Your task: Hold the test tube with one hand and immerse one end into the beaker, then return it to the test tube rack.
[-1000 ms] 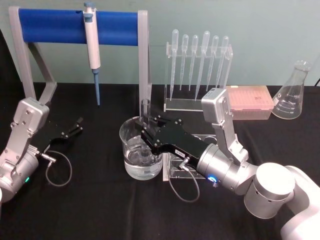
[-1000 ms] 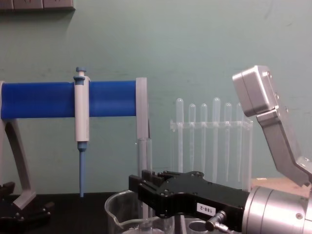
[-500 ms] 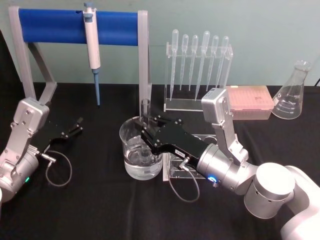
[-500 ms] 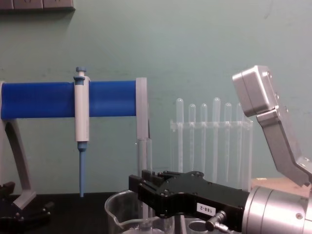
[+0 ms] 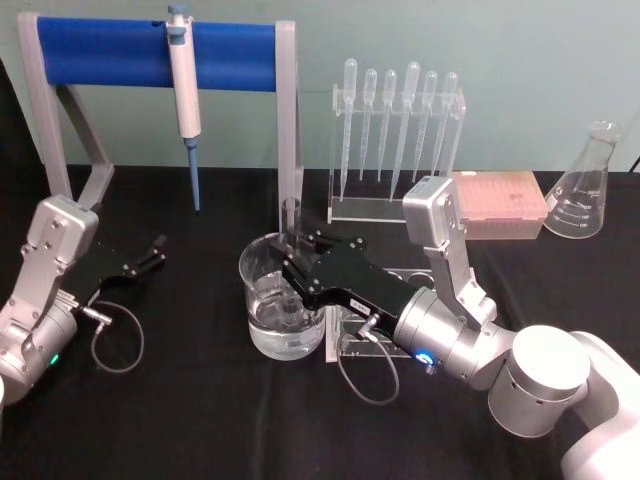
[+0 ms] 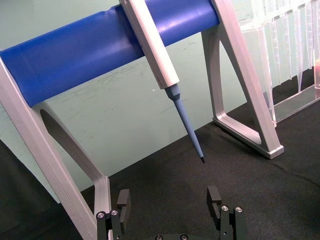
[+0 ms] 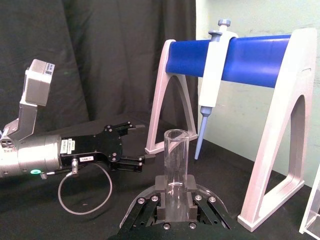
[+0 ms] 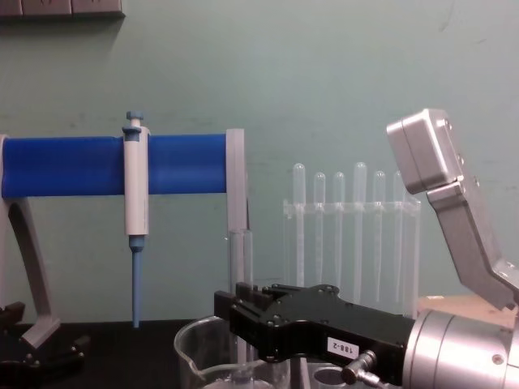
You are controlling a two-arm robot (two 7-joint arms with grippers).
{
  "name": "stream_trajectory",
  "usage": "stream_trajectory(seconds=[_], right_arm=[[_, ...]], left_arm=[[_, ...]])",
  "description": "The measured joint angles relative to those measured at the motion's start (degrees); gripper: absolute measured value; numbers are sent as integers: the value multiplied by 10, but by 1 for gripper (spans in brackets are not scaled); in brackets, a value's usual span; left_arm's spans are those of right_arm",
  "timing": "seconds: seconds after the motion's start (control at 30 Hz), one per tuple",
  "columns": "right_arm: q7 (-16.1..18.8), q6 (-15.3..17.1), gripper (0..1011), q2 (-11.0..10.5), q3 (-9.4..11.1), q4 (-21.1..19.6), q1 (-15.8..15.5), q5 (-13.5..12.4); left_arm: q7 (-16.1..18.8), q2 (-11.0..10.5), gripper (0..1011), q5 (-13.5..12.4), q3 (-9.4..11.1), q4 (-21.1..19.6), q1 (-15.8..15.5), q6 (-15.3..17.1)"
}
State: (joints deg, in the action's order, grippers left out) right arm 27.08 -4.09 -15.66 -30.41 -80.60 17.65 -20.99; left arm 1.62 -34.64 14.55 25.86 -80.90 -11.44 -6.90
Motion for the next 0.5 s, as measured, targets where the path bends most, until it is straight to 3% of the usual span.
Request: stream_trajectory(seconds=[0.5], right_arm=[[0, 0, 224, 0, 0, 0, 0, 0]], left_arm=[[0, 0, 1000, 0, 0, 0, 0, 0]])
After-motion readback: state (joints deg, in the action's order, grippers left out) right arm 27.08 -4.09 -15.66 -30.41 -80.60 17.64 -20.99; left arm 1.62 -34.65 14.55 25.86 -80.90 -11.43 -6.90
